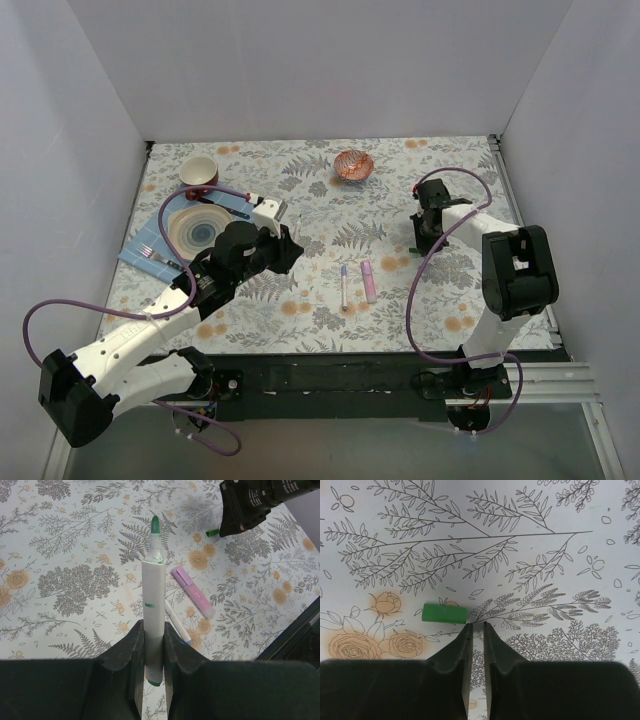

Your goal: Insert the pens into the pen caps

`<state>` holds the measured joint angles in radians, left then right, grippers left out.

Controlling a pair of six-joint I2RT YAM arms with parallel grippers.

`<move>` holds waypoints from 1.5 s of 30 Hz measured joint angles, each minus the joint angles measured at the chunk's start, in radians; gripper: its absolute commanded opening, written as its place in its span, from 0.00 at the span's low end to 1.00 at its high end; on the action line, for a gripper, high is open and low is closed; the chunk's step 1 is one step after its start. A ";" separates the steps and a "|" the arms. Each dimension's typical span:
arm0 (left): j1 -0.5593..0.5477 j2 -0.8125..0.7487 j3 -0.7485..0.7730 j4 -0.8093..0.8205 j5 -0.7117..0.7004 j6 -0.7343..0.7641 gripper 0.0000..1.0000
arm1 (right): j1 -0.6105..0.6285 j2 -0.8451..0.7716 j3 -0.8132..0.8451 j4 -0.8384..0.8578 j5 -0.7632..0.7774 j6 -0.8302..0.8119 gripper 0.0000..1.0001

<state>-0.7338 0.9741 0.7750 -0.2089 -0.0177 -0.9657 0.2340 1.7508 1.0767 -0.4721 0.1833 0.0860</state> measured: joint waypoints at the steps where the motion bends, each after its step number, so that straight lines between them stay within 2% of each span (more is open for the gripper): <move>1: 0.000 0.000 0.000 0.000 0.000 0.000 0.04 | -0.002 0.000 0.000 0.000 -0.007 0.013 0.19; 5: 0.000 0.000 0.000 0.000 0.000 0.000 0.02 | -0.003 -0.044 -0.036 0.045 -0.062 0.084 0.17; 6: 0.000 0.000 0.000 -0.001 0.000 0.000 0.02 | -0.003 -0.073 -0.059 0.060 -0.070 0.109 0.05; 7: 0.000 0.000 0.000 0.000 0.000 0.000 0.02 | -0.002 -0.116 -0.087 0.072 -0.076 0.151 0.01; 9: 0.000 -0.002 0.000 -0.001 -0.001 0.000 0.00 | -0.002 -0.207 -0.124 0.082 -0.060 0.262 0.01; 12: 0.000 -0.007 0.000 -0.001 -0.001 0.000 0.00 | -0.006 -0.269 -0.085 0.047 -0.013 0.458 0.01; 15: 0.000 -0.016 0.000 -0.001 -0.001 0.000 0.00 | -0.016 -0.223 0.024 -0.025 0.002 0.599 0.01; 20: 0.000 -0.030 0.000 -0.001 -0.003 0.000 0.00 | -0.076 -0.012 0.224 -0.190 -0.063 0.759 0.02; 21: 0.000 -0.032 0.000 -0.001 -0.003 0.000 0.00 | -0.089 0.011 0.225 -0.196 -0.080 0.776 0.25; 25: 0.000 -0.043 0.000 -0.001 -0.006 0.000 0.00 | -0.130 0.021 0.123 -0.217 -0.127 0.873 0.29; 26: 0.000 -0.045 0.000 -0.001 -0.006 0.000 0.00 | -0.133 0.011 0.100 -0.225 -0.130 0.902 0.33; 27: 0.000 -0.047 0.000 -0.001 -0.006 0.000 0.00 | -0.133 0.003 0.087 -0.239 -0.130 0.929 0.43; 30: 0.000 -0.047 0.000 -0.001 -0.006 0.000 0.00 | -0.132 -0.008 0.096 -0.273 -0.124 0.986 0.59; 33: 0.000 -0.047 0.000 -0.001 -0.005 0.000 0.00 | -0.128 -0.008 0.127 -0.304 -0.119 1.020 0.63; 45: 0.000 -0.047 0.000 -0.001 -0.005 0.000 0.00 | -0.128 0.068 0.153 -0.319 -0.138 1.118 0.58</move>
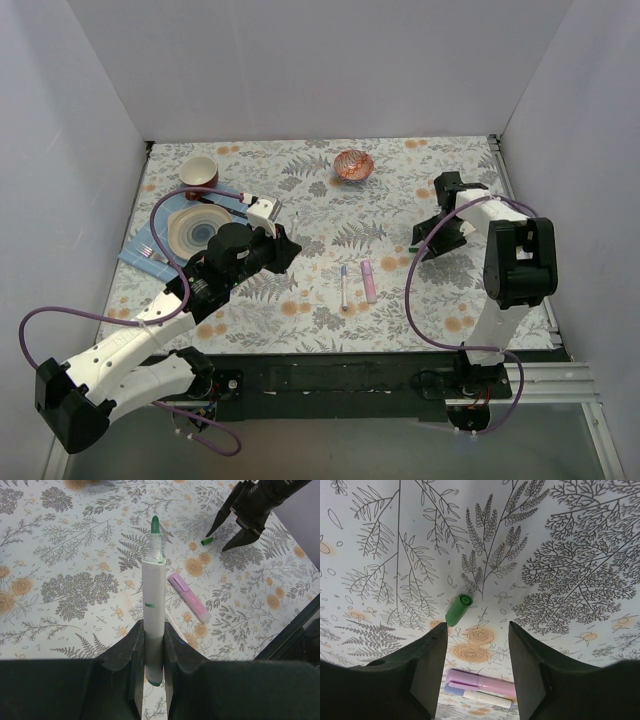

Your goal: Insert the pens into the pen caps

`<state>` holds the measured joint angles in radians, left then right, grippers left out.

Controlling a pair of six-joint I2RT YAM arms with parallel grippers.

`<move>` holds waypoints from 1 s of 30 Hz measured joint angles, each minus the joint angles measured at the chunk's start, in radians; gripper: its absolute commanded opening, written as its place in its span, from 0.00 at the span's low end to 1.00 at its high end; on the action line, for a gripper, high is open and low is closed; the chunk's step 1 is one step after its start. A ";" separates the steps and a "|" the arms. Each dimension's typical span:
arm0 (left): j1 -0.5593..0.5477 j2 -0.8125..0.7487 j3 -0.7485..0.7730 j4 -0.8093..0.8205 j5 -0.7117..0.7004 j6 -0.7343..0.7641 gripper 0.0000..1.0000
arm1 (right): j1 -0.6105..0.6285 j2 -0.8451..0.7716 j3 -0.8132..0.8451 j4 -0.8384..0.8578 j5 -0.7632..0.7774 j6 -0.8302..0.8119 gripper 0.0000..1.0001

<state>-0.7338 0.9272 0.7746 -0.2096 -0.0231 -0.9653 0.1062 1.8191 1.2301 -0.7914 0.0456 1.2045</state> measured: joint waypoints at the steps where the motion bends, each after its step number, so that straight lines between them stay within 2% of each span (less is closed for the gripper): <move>1: 0.000 0.000 0.000 0.000 0.000 0.000 0.00 | 0.000 0.007 0.005 0.000 0.002 0.005 0.58; 8: 0.000 0.000 0.000 0.000 0.000 0.000 0.00 | 0.000 0.036 0.037 -0.004 0.009 0.032 0.57; 21: 0.000 -0.001 0.000 0.000 0.000 0.000 0.00 | 0.003 0.105 0.069 -0.038 0.006 0.047 0.49; 26: 0.000 -0.005 0.000 0.000 0.000 0.000 0.00 | 0.031 0.118 0.090 -0.062 0.044 0.026 0.42; 30: 0.000 -0.009 0.000 0.000 -0.001 0.000 0.00 | 0.079 0.119 0.100 -0.076 0.095 -0.015 0.40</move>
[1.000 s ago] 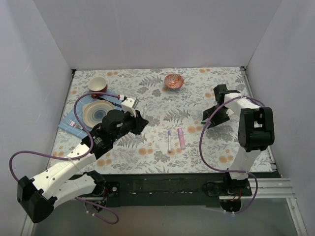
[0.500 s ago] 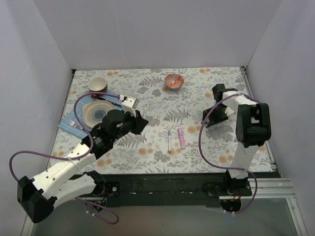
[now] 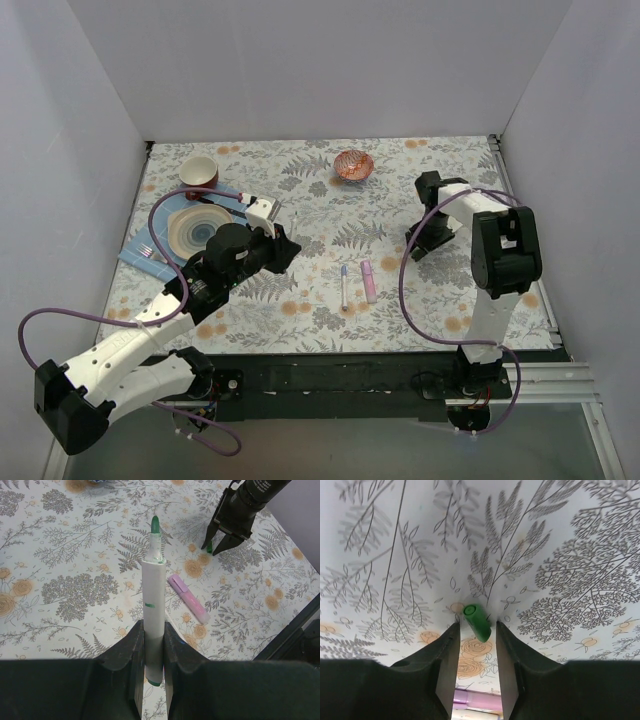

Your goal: Insert the pens into the pen caps

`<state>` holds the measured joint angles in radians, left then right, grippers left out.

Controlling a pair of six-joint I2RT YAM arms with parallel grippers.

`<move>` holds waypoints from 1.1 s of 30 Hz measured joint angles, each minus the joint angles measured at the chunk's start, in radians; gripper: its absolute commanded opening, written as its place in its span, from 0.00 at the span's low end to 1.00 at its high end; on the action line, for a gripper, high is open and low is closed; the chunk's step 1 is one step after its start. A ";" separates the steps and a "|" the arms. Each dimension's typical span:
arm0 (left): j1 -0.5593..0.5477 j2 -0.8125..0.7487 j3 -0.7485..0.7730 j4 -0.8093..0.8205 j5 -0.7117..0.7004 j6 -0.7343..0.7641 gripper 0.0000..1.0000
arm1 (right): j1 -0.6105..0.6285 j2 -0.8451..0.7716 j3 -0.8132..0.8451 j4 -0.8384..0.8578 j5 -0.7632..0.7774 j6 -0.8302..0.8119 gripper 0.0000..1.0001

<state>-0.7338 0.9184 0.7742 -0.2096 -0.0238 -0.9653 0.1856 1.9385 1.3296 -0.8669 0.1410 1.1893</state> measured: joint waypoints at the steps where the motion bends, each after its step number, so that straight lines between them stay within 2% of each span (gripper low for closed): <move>1: 0.000 0.000 0.000 0.000 0.000 0.000 0.00 | 0.015 0.000 0.002 -0.002 0.009 -0.012 0.40; 10: 0.000 0.000 -0.001 0.000 -0.013 0.000 0.00 | 0.111 -0.026 -0.032 0.021 0.058 -0.123 0.38; 11: 0.000 0.000 -0.001 0.000 -0.015 0.000 0.00 | 0.112 -0.035 -0.045 0.030 0.058 -0.137 0.50; 14: 0.000 0.000 -0.002 0.000 -0.024 0.000 0.00 | 0.116 -0.056 -0.066 0.024 0.077 -0.167 0.58; 20: 0.000 0.001 -0.002 -0.001 -0.043 0.000 0.01 | 0.111 -0.060 -0.062 -0.037 0.145 -0.192 0.57; 22: 0.000 0.001 -0.003 -0.001 -0.047 0.000 0.01 | 0.102 -0.060 -0.062 -0.041 0.147 -0.204 0.55; 23: 0.000 0.001 -0.003 -0.001 -0.048 0.000 0.01 | 0.097 -0.060 -0.062 -0.042 0.148 -0.209 0.50; 33: 0.000 0.001 -0.003 -0.001 -0.064 0.000 0.01 | 0.044 -0.025 -0.017 0.002 0.111 -0.274 0.47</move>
<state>-0.7338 0.9195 0.7708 -0.2108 -0.0883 -0.9649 0.2298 1.9133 1.3128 -0.8646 0.2523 0.9150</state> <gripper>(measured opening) 0.146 0.478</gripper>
